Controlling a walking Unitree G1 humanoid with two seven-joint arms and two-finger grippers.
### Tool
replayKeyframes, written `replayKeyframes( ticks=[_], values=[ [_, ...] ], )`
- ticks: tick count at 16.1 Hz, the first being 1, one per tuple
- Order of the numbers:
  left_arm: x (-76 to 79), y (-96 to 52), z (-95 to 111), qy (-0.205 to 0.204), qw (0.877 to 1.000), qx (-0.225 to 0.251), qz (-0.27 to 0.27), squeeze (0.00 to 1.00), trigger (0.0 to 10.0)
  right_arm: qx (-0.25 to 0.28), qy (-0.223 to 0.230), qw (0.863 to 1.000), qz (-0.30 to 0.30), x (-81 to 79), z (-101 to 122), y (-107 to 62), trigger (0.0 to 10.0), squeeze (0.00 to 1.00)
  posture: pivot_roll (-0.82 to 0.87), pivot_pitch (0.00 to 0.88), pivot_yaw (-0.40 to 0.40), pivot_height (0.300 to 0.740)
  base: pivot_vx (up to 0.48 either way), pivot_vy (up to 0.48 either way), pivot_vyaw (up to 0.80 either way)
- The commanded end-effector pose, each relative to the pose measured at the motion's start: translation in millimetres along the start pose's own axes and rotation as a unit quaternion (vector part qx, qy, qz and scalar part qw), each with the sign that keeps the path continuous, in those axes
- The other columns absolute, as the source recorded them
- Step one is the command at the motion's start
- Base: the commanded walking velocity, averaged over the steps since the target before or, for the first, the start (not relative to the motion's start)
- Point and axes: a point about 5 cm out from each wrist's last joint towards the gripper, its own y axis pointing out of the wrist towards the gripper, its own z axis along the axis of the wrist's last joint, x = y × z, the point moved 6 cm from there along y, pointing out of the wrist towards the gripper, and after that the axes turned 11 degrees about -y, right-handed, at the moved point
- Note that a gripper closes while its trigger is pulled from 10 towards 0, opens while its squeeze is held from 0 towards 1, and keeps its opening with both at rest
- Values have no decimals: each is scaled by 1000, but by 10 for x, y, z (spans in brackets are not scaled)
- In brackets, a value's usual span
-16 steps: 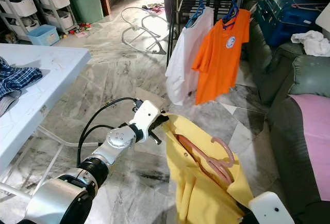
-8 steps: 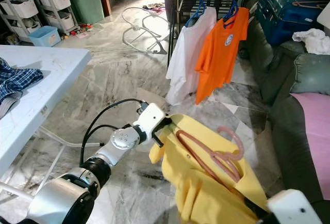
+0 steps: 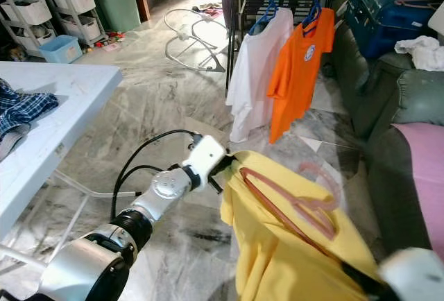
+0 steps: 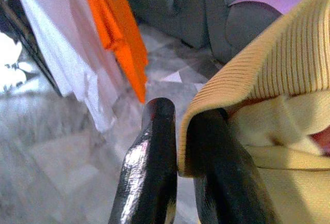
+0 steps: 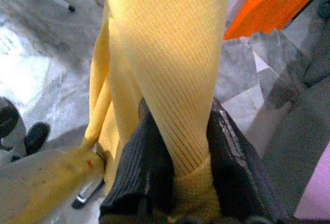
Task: Hang hanger
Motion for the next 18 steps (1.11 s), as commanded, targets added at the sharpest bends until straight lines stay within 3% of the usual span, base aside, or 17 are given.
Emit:
replayKeyframes(
  ticks=[1,2,3,6,8,10,11,13,15,18],
  values=[
    [-249,-105,-107,-24,999,-18,36,1000,10000,-17,-3,1000,-25,60,-83,31,0,0,-200,19,33,740,0,0,0],
    [-244,-100,-95,-31,999,-16,34,1000,10000,-20,-5,999,-34,93,-110,80,0,0,-194,17,30,740,0,0,0],
    [-384,-110,72,-33,997,18,64,1000,10000,-32,-14,998,-45,135,-211,286,0,0,-180,18,31,740,0,0,0],
    [-482,-127,347,-12,994,74,79,1000,10000,-31,-10,996,-79,278,-249,492,0,0,-167,26,27,740,0,0,0],
    [-370,-112,446,-20,993,106,51,1000,10000,-43,-10,991,-129,509,-316,700,0,0,-156,28,20,740,0,0,0],
    [-277,-109,362,-37,993,103,34,1000,10000,-18,-12,988,-155,625,-172,878,0,0,-147,28,16,740,0,0,0],
    [-232,-107,319,-44,994,99,24,1000,10000,-10,-10,987,-162,658,-119,916,0,0,-143,28,12,740,0,0,0],
    [40,-115,-1,-42,997,48,-37,1000,10000,15,-18,988,-156,692,53,997,0,0,-142,24,1,740,0,0,0],
    [209,-134,-137,-43,996,29,-75,1000,10000,25,-23,987,-157,742,136,1017,0,0,-148,24,-5,740,0,0,0],
    [422,-130,-104,-48,990,44,-125,1000,10000,45,-29,989,-141,707,301,1099,0,0,-158,21,-14,740,0,0,0]
  ],
)
